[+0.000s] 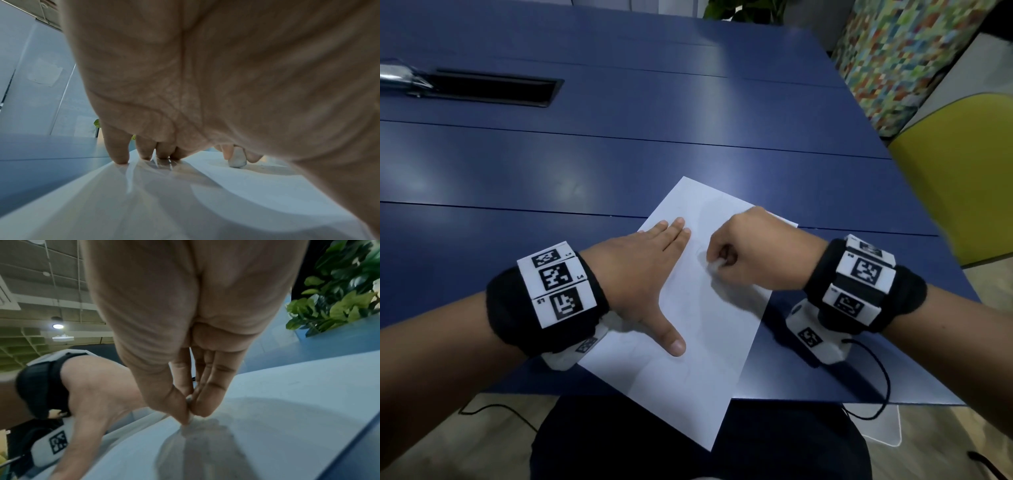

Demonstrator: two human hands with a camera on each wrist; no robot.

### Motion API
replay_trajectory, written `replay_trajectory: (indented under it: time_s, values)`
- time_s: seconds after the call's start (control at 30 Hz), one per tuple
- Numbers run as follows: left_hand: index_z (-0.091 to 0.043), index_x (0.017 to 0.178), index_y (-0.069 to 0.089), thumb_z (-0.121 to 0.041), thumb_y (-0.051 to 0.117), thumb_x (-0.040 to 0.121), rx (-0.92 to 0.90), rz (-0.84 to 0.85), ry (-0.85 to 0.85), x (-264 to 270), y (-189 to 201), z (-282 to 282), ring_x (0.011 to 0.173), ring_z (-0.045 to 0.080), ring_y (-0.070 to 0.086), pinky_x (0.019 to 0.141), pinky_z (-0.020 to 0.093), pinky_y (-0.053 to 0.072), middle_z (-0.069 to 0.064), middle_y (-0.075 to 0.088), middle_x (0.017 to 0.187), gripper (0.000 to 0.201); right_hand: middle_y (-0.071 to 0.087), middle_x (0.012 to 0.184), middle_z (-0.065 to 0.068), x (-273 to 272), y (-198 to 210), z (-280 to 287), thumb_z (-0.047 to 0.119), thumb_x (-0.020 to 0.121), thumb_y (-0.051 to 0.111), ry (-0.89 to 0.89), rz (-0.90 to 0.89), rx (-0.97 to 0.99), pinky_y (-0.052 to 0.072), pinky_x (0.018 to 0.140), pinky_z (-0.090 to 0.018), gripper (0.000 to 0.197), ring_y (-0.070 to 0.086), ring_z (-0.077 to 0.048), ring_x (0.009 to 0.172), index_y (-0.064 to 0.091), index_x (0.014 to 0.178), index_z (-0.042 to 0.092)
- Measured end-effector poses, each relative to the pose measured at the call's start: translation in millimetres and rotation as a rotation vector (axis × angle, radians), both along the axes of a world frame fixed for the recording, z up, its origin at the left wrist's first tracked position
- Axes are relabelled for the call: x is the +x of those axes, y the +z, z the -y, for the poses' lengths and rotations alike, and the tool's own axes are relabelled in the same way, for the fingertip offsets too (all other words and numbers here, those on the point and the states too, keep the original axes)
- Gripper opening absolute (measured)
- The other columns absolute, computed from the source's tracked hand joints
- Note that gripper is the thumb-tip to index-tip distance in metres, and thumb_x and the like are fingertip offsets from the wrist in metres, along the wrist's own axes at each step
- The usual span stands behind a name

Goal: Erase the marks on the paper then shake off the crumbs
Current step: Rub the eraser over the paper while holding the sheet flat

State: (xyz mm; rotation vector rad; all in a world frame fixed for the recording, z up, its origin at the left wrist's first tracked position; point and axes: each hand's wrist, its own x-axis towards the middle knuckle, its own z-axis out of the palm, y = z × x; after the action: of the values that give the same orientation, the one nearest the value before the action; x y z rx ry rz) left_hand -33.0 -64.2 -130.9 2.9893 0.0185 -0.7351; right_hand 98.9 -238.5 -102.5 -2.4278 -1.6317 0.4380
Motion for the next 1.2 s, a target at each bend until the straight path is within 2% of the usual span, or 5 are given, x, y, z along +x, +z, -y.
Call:
replay_trajectory:
  time_s: [0.23,0.37,0.53,1.07,1.2]
  values:
    - [-0.014,0.162,-0.024,-0.103,0.067,0.041,-0.013,0.015,0.01,-1,2,1,0.16,0.015,-0.017,0.131,0.035,0.009,-0.001,-0.03,0.17,0.176,0.061,0.073,0.02,8,3,-6,0.018,0.083,0.067,-0.037,-0.002,-0.009,0.042,0.063,-0.006,0.024,0.058,0.0,0.068,0.081,0.103,0.024]
    - [-0.013,0.162,-0.025,-0.101,0.069,0.043,-0.001,0.009,0.013,-2,3,4,0.159,0.015,-0.018,0.131,0.034,0.006,0.0,-0.032,0.17,0.175,0.063,0.068,0.017,-11,5,-2,0.028,0.086,0.07,0.1,-0.054,-0.035,0.052,0.067,-0.019,0.012,0.058,0.002,0.062,0.081,0.092,0.026]
    - [-0.014,0.161,-0.026,-0.102,0.067,0.041,-0.011,0.008,0.018,-1,3,3,0.159,0.015,-0.019,0.131,0.036,0.008,-0.001,-0.032,0.169,0.176,0.061,0.069,0.023,13,10,-8,0.019,0.084,0.07,-0.037,-0.037,-0.045,0.044,0.063,-0.007,0.024,0.059,0.005,0.068,0.081,0.105,0.023]
    - [-0.014,0.162,-0.025,-0.105,0.063,0.04,-0.002,0.011,0.005,-1,-1,0,0.16,0.015,-0.018,0.132,0.038,0.01,-0.001,-0.031,0.17,0.176,0.063,0.067,0.023,9,9,0,0.028,0.085,0.075,0.035,-0.064,-0.059,0.044,0.061,-0.004,0.015,0.06,0.012,0.066,0.081,0.099,0.027]
    - [-0.014,0.162,-0.025,-0.104,0.064,0.04,0.004,0.009,0.005,-2,-1,0,0.16,0.015,-0.018,0.131,0.037,0.01,-0.001,-0.031,0.17,0.176,0.069,0.071,0.016,5,6,5,0.026,0.085,0.069,0.088,-0.032,-0.046,0.043,0.061,-0.012,0.011,0.061,0.002,0.064,0.079,0.09,0.026]
